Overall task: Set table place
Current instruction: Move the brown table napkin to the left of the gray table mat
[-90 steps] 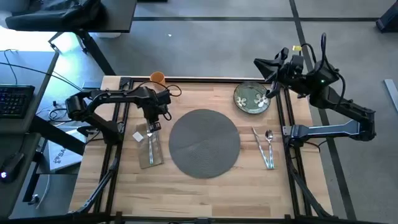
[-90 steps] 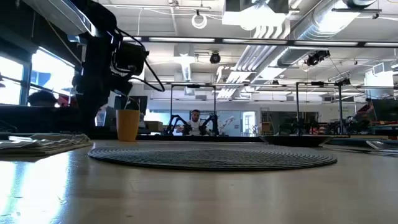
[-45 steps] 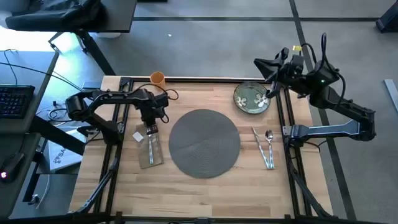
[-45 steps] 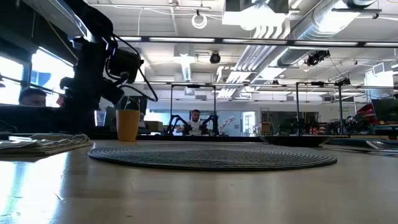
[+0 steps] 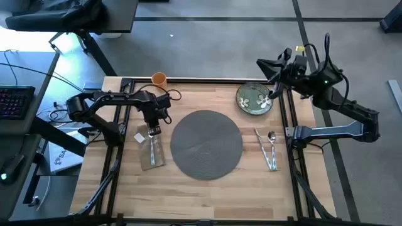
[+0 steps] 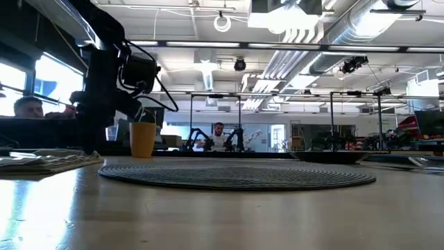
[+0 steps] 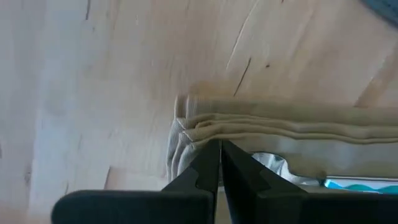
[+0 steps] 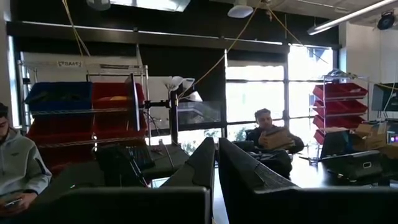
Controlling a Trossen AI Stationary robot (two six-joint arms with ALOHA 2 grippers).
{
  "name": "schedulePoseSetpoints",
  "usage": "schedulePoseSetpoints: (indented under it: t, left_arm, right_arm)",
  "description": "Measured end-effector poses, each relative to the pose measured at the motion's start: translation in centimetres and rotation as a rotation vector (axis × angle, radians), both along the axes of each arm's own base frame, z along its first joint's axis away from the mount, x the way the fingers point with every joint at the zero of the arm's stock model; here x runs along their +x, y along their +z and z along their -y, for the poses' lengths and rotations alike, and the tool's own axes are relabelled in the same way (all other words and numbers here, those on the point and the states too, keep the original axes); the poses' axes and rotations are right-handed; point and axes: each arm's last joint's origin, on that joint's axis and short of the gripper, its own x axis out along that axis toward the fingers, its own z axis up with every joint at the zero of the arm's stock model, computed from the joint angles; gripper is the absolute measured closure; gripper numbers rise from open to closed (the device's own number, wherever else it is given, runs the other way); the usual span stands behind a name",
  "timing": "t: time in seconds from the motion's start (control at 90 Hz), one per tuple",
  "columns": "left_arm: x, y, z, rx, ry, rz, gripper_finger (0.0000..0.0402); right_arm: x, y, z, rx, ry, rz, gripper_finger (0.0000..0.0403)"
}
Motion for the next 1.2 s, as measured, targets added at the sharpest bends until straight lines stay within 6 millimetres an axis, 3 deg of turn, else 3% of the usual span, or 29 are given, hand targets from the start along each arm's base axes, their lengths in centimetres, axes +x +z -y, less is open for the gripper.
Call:
schedulePoseSetpoints:
  t: [0.378,0.811,1.2]
  left_arm:
    - [0.5,0.0,-0.3,0.028,0.001,0.055,0.0402]
    - [0.7,0.0,-0.2,0.037,-0.195,0.074,0.0402]
    - [1.1,0.0,-0.5,0.073,-0.204,0.116,0.0401]
  right_arm:
    - [0.0,0.1,0.0,-0.004,0.0,0.013,0.0403]
    - [0.0,0.1,0.0,-0.004,0.0,0.013,0.0403]
    - [0.0,0.1,0.0,-0.007,-0.001,0.012,0.0403]
